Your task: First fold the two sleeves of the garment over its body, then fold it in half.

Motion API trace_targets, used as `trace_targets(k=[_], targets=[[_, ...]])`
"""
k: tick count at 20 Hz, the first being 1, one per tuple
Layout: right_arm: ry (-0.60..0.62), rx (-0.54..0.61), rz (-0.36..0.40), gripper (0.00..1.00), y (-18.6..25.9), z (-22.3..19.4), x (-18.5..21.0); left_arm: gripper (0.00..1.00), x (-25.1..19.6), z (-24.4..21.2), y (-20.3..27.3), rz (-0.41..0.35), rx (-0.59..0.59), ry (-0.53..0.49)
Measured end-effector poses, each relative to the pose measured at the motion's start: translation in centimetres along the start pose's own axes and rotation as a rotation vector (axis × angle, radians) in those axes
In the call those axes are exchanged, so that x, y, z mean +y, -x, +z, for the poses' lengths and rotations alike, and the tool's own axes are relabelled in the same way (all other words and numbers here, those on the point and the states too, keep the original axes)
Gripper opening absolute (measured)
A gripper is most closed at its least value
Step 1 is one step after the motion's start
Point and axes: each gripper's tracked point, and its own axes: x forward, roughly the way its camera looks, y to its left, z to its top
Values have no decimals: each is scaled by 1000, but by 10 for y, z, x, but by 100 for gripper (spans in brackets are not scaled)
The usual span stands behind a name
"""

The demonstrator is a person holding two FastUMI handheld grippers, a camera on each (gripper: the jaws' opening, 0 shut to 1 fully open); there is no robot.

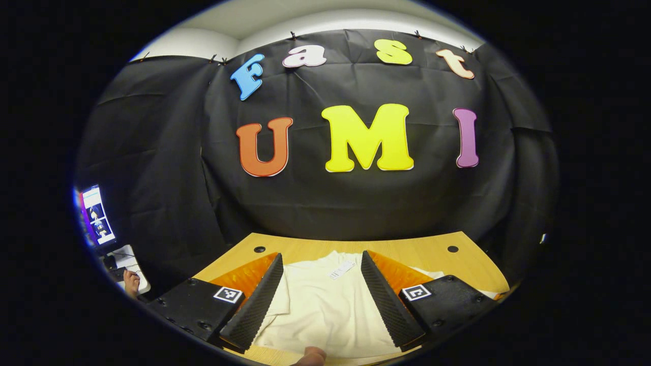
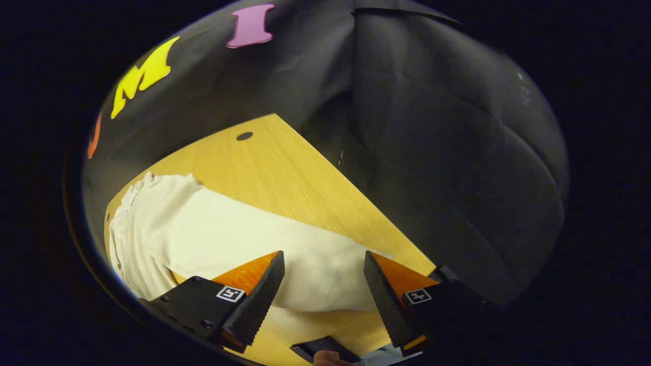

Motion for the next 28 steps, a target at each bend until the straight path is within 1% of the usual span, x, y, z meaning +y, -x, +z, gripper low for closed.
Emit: trace_targets(k=[3,5,7,8,11,13,14,15,16,18,20,21,22,23,24,26,28], targets=[[-118,140,-20,96,-18,-21,-5,98,2,2,-5,-9,21,0],[-149,180,-37,95,-21,-20,-8,98,8,7,-8,-17,18,-3],[-136,211,-62,91,-24,-19,-7,98,11,8,-13,-25,6,-11],[-125,232,-76,93,-24,-19,-8,98,15,5,-16,-19,17,-20],[-131,301,-112,93,-28,-21,-7,98,22,-4,-20,-26,44,-6],[-154,358,-129,93,-29,-21,-8,98,31,-9,-24,-18,58,-6],[-160,388,-135,90,-30,-20,-8,98,34,-10,-25,-15,60,-3],[-156,416,-140,90,-30,-20,-9,98,37,-11,-25,-14,62,0],[-163,431,-141,93,-34,-21,-8,98,41,-13,-26,-11,67,3],[-179,460,-146,89,-31,-18,-8,98,48,-19,-29,-5,83,8],[-189,466,-152,86,-34,-15,-10,98,55,-23,-29,1,95,15],[-193,470,-155,78,-35,-14,-9,98,58,-24,-30,4,98,14],[-193,476,-156,65,-35,-12,-9,98,62,-26,-31,8,103,11],[-185,483,-155,60,-35,-13,-9,98,66,-26,-30,13,105,8],[-176,492,-161,52,-35,-14,-13,98,69,-27,-30,14,107,7],[-166,502,-144,28,-35,-14,-12,98,74,-30,-31,18,111,10],[-183,497,-122,30,-32,-14,-10,98,78,-32,-33,20,115,15]])
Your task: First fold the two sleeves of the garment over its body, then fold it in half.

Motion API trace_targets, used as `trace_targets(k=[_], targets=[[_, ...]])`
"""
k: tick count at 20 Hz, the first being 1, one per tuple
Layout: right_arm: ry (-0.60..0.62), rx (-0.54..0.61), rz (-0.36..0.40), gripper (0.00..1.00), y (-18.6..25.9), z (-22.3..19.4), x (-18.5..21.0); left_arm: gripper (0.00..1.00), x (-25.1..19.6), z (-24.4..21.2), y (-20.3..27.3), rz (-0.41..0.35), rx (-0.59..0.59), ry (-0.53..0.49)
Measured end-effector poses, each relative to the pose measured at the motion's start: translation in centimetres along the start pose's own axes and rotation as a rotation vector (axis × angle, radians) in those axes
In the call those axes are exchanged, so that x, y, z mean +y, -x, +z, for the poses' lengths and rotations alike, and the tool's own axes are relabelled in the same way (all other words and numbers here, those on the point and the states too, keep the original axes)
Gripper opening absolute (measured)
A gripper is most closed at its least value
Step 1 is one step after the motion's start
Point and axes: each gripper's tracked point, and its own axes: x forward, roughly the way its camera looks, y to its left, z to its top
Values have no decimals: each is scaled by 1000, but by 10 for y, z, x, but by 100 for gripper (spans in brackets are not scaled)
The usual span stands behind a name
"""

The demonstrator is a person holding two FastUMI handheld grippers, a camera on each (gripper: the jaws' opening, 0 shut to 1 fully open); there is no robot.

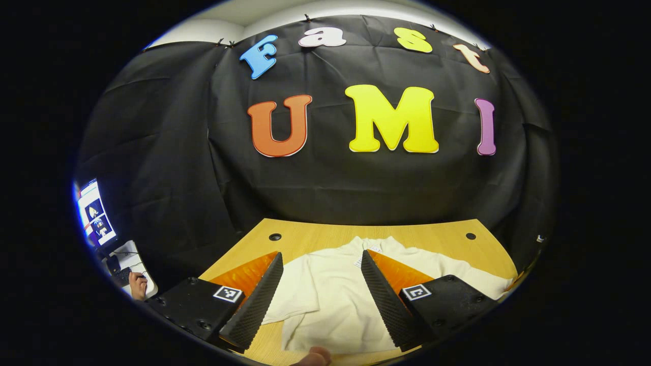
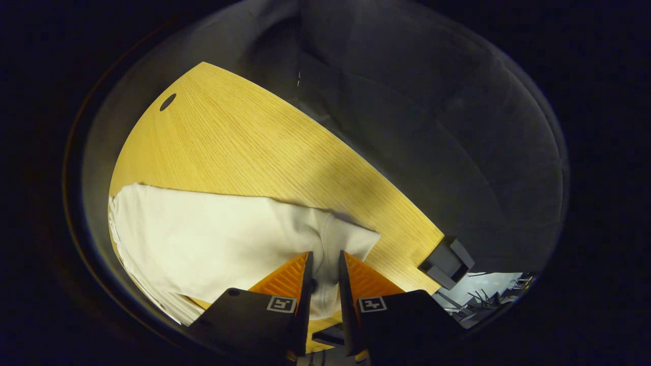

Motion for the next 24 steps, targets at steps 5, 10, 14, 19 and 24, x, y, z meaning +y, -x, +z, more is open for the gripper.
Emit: trace_targets(k=[5,10,14,19,24], targets=[[-6,-28,45,16,12,2,-2,98,4,-5,-1,-14,-7,6],[30,-85,64,16,38,13,6,98,8,-6,-4,-48,-33,7],[86,-134,59,16,58,19,19,98,17,-10,-10,-59,-37,12],[121,-178,48,4,92,23,50,98,34,-13,-19,-74,-35,41],[194,-237,66,4,140,26,118,98,56,-17,-26,-101,-63,39]])
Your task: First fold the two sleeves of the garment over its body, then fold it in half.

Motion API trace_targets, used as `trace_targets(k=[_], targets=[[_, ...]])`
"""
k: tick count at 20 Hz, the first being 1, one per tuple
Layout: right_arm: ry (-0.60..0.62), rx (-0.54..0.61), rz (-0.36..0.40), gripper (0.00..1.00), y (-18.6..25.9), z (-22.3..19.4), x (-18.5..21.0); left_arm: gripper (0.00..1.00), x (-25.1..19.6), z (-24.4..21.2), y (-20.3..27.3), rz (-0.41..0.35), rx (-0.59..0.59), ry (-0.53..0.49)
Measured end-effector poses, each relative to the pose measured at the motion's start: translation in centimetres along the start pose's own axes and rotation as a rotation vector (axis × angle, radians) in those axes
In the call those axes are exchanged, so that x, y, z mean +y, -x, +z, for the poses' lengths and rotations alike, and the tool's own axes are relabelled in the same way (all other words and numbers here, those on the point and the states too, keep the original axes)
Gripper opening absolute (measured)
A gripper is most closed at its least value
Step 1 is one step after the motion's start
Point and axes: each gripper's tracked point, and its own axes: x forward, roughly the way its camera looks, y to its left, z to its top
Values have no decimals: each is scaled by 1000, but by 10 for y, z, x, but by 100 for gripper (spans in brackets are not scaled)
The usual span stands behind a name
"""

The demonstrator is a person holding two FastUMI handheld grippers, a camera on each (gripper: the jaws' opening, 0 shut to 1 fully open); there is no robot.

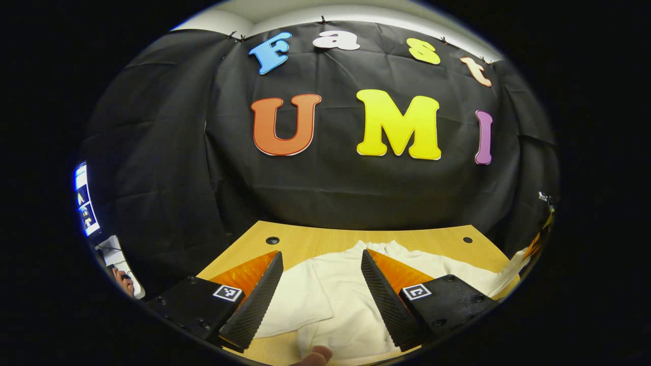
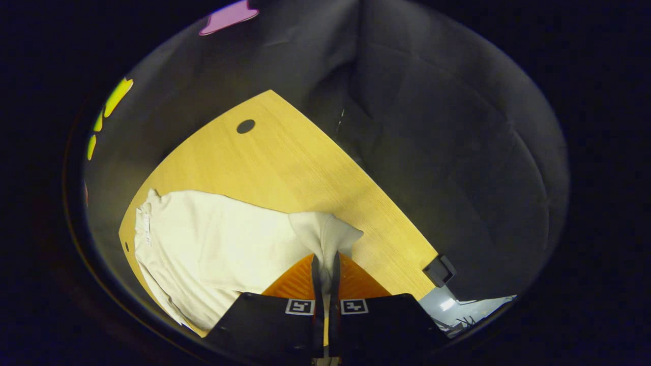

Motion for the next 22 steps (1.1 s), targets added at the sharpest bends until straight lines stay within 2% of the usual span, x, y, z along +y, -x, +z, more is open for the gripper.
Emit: trace_targets(k=[4,10,16,22], targets=[[124,-50,26,4,30,17,78,98,20,-2,0,-4,-13,-9],[275,-64,118,4,55,-1,203,98,43,-8,4,-7,-18,21],[432,-59,229,4,72,-41,331,98,61,-7,10,-3,-34,24],[582,-19,322,2,72,-105,450,98,83,-21,10,1,-9,41]])
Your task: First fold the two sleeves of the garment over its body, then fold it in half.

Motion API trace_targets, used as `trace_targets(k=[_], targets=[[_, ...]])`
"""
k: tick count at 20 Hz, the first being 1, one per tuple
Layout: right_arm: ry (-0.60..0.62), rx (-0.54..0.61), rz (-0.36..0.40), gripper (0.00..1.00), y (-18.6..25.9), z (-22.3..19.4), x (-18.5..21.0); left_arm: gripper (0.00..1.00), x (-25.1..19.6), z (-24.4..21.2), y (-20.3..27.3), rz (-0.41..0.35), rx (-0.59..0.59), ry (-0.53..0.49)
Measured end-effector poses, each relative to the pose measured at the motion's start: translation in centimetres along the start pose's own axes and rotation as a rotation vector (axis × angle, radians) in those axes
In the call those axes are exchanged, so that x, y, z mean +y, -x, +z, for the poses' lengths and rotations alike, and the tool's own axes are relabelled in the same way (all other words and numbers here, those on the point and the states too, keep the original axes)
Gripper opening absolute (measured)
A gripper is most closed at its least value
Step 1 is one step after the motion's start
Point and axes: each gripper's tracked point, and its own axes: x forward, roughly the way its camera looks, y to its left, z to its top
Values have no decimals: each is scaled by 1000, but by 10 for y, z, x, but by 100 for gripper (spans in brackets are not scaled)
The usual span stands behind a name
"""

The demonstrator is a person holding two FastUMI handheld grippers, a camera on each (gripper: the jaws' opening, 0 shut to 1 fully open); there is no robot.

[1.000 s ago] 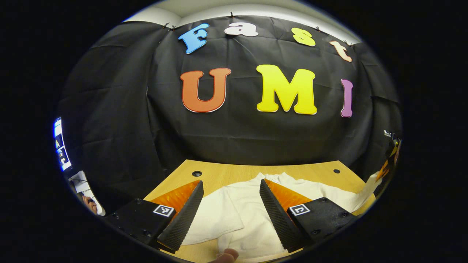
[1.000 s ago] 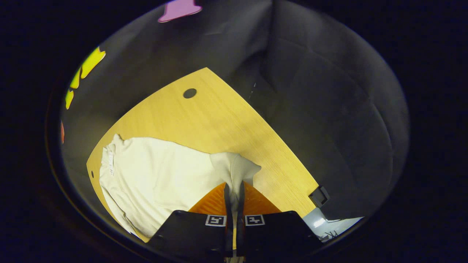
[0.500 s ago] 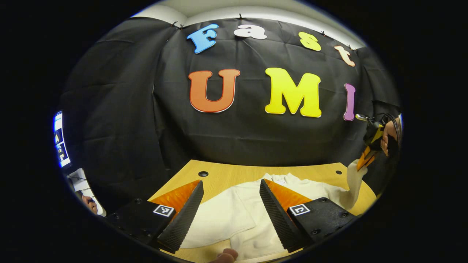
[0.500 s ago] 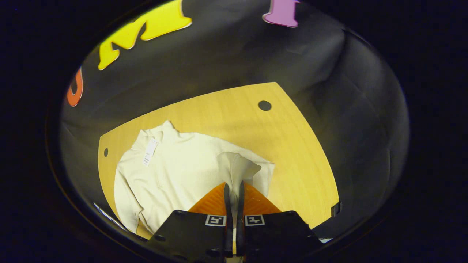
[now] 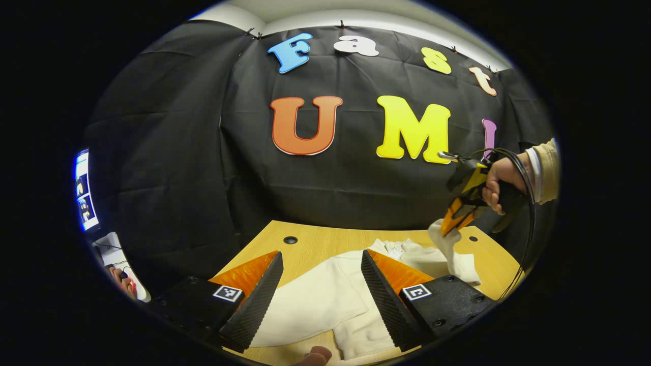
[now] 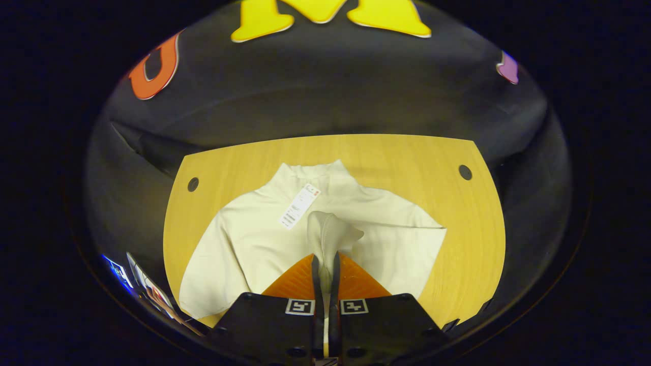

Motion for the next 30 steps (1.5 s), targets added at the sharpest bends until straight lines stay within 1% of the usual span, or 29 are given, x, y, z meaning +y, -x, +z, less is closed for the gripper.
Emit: trace_targets(k=[2,3,5,8,9,10,12,13,14,15,16,17,18,20,21,22,23,24,25,26,27,28,29,30], targets=[[34,18,47,2,-13,-3,43,98,7,-7,-3,12,16,2],[57,33,66,5,-21,-8,62,98,14,-9,-2,20,20,2],[102,61,100,4,-38,-18,100,98,23,-16,-3,32,33,-2],[110,113,139,4,-70,-41,150,98,33,-24,-3,55,49,-15],[118,128,140,4,-75,-47,162,98,40,-28,-3,76,55,-22],[119,146,122,6,-82,-54,168,98,46,-33,-1,87,65,-23],[130,161,92,2,-91,-63,170,98,53,-43,5,106,85,-15],[143,157,81,4,-92,-64,170,98,56,-48,7,116,94,-14],[153,155,78,8,-91,-65,171,98,60,-52,9,125,103,-15],[152,150,76,8,-93,-67,172,98,65,-55,9,143,110,-16],[144,149,75,15,-94,-67,172,98,70,-58,10,161,119,-12],[122,154,73,16,-95,-70,173,98,73,-62,13,170,125,-1],[104,156,88,19,-95,-71,175,98,74,-63,16,176,128,10],[96,141,97,20,-96,-71,176,98,76,-69,19,189,136,11],[86,133,123,19,-94,-73,181,98,77,-73,20,194,142,7],[71,129,168,30,-89,-72,190,98,78,-75,21,200,145,5],[65,127,196,37,-82,-72,195,98,79,-77,23,202,147,6],[64,115,216,38,-77,-72,198,98,79,-79,25,205,149,10],[73,100,226,42,-70,-71,199,98,80,-80,27,213,155,11],[91,88,233,60,-65,-70,200,98,81,-81,28,219,157,15],[120,74,237,66,-58,-71,200,98,84,-84,28,227,159,19],[152,53,239,77,-51,-70,199,98,86,-86,29,238,160,20],[183,25,236,83,-43,-68,197,98,89,-89,30,248,166,25],[210,-3,233,85,-34,-66,193,98,92,-92,33,260,169,32]])
